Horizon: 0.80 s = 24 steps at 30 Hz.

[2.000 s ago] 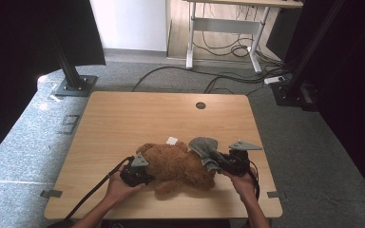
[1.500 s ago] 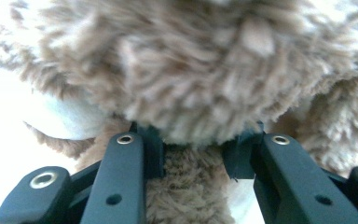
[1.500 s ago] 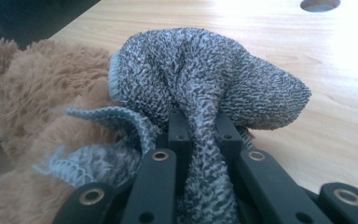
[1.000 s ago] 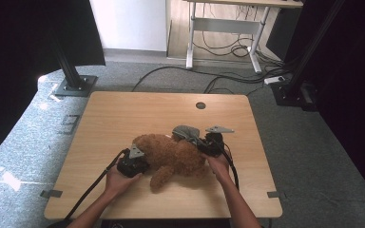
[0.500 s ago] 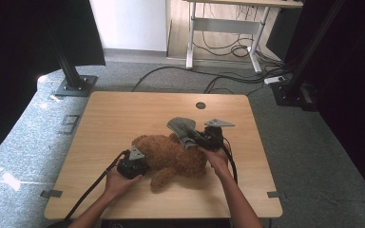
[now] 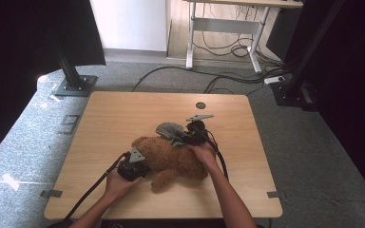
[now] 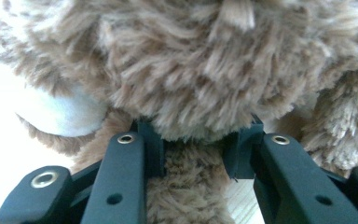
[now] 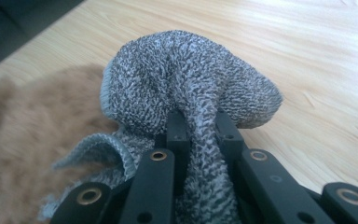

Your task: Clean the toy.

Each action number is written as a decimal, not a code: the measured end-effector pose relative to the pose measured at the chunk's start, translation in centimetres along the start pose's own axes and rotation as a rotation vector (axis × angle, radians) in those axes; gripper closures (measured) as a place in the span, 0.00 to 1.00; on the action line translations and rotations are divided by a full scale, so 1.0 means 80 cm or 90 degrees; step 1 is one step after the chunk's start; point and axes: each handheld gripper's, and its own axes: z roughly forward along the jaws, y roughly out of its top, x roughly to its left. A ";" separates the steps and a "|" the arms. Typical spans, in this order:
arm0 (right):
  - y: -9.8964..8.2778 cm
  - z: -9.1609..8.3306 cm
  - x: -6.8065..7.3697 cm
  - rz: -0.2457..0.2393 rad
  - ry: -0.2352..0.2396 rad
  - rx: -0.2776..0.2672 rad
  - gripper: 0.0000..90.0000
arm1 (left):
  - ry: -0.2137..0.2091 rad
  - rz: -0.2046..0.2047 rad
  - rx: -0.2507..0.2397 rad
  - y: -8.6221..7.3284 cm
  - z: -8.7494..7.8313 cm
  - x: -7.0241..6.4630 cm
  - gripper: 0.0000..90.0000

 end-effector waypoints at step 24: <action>-0.075 -0.107 -0.054 0.080 -0.054 -0.134 0.89 | -0.019 -0.009 -0.007 0.000 -0.003 0.002 0.71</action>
